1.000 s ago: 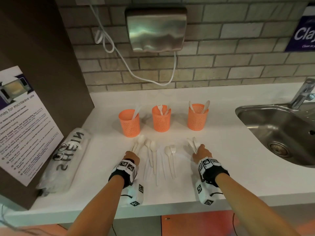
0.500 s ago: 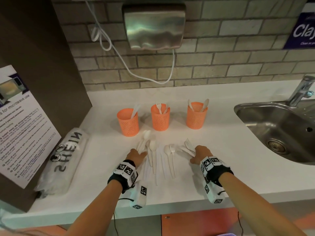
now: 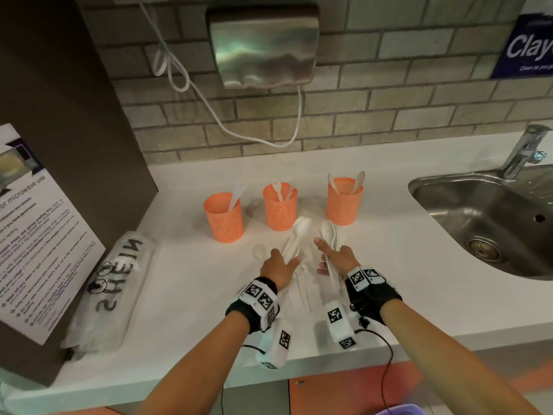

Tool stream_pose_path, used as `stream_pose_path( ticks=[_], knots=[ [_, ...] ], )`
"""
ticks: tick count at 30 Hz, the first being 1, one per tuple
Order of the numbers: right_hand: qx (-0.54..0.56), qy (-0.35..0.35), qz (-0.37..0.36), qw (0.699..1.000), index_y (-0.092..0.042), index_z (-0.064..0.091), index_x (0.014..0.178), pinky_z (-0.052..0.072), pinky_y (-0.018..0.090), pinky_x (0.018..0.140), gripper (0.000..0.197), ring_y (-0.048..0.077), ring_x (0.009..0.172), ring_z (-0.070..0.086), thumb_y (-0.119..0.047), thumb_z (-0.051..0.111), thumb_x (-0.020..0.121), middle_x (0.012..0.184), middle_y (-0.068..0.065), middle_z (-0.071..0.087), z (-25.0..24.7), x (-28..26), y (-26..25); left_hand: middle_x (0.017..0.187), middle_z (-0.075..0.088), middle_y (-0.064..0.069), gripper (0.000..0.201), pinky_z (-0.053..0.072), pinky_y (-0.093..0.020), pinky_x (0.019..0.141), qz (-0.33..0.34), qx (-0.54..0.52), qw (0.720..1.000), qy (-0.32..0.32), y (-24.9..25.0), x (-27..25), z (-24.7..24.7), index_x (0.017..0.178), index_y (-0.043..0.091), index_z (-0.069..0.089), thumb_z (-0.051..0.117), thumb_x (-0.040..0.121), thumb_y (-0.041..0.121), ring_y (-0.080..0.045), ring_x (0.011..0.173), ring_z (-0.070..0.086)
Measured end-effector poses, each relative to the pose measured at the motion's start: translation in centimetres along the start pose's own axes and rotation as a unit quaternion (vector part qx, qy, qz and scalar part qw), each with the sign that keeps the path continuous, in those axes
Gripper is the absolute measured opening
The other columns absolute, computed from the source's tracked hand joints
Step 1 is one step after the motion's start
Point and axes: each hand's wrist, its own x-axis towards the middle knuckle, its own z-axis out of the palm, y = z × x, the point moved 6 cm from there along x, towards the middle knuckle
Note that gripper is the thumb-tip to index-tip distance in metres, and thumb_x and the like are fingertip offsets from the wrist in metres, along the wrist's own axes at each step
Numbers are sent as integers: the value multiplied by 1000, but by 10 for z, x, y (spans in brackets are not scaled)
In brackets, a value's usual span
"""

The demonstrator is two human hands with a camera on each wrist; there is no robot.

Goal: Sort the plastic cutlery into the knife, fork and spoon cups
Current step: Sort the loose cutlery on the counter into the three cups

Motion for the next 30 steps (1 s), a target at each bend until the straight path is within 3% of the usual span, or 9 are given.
stream_pose_path(
  ticks=[5,8,10,12,15,17,23,27,30],
  knots=[
    [44,-43,16,998,-6,59,83,44,28,54,51,15,48,50,-54,72,69,59,4,55,21,7,3,123,57,-18,43,46,-38,84,49,101,993,39,29,1,9,130,3,31,43,96,28,-35,110,56],
    [65,-52,40,996,-5,61,98,41,27,53,57,16,54,53,-51,75,67,66,4,60,20,19,2,112,61,-19,32,43,-36,72,76,165,982,52,41,0,14,124,4,33,41,95,15,-35,101,60],
    [84,-49,47,994,-4,59,107,42,28,57,62,18,62,56,-49,75,68,74,6,62,16,27,-1,110,62,-19,31,45,-38,73,90,172,980,49,46,2,16,123,3,33,41,94,11,-35,99,61],
    [106,-58,45,992,-6,60,101,43,27,56,53,17,61,56,-48,71,72,75,6,61,15,33,-6,109,62,-20,33,48,-40,76,99,164,980,49,49,7,17,124,3,33,42,93,10,-36,97,61],
    [180,-71,30,981,-14,61,83,44,21,41,29,11,49,57,-42,64,81,69,3,60,14,39,-15,108,62,-19,37,49,-40,77,108,149,982,43,52,11,19,128,6,31,42,93,11,-35,96,61],
    [209,-60,24,976,-15,62,79,45,19,41,20,10,51,60,-35,64,83,68,1,63,7,44,-22,109,61,-20,38,47,-39,76,107,136,984,29,50,12,22,128,6,31,43,92,13,-36,97,60],
    [172,-2,1,985,-9,62,84,48,34,84,19,18,74,61,-28,65,81,78,5,69,-27,60,-29,118,58,-19,38,44,-33,82,68,153,985,-52,26,26,30,124,3,37,50,93,20,-34,106,58],
    [201,27,-4,979,-7,59,82,51,35,72,13,20,62,61,-18,65,82,49,1,67,-43,65,-22,124,54,-18,40,42,-31,87,23,136,990,-39,12,36,11,124,0,41,49,94,26,-31,113,53],
    [180,5,-12,984,-3,59,84,51,34,61,14,15,44,59,-15,67,82,43,-1,62,-40,64,-20,111,58,-17,44,41,-27,74,0,-20,999,30,23,45,-9,123,3,42,49,94,35,-32,100,58]
  ],
)
